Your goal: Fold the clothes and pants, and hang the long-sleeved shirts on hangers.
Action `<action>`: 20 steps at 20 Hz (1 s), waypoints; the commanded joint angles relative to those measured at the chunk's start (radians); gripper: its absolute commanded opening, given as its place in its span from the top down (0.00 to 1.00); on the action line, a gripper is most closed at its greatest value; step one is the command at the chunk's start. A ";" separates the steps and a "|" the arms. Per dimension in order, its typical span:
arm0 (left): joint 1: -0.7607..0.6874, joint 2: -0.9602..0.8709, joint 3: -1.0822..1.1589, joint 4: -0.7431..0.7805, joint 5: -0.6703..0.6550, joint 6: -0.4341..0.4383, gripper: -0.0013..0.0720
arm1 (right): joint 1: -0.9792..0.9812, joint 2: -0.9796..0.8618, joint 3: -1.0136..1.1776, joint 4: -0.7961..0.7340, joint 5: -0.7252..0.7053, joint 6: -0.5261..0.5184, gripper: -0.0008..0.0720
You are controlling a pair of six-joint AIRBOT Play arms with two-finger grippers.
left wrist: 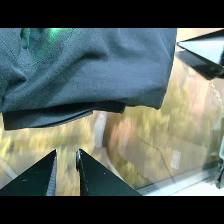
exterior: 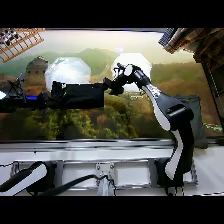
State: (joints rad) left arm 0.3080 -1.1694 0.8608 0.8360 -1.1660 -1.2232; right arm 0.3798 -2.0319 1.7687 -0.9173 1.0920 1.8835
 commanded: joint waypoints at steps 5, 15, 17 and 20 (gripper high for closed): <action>0.000 0.000 0.000 -0.033 0.001 0.000 0.80 | 0.045 -0.057 -0.007 0.179 -0.097 -0.063 0.72; 0.000 0.000 0.000 -0.033 0.012 0.000 0.80 | -0.194 0.164 0.049 -0.020 0.111 -0.059 0.96; 0.000 0.000 0.000 -0.033 0.015 0.001 0.80 | -0.271 0.252 0.049 -0.087 0.127 -0.012 0.96; 0.000 0.000 0.000 -0.033 0.016 0.001 0.80 | -0.392 0.375 0.049 -0.183 0.119 0.099 0.96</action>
State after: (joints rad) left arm 0.3080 -1.1694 0.8608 0.8021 -1.1542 -1.2228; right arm 0.0948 -1.7641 1.8160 -1.0027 1.1919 1.8915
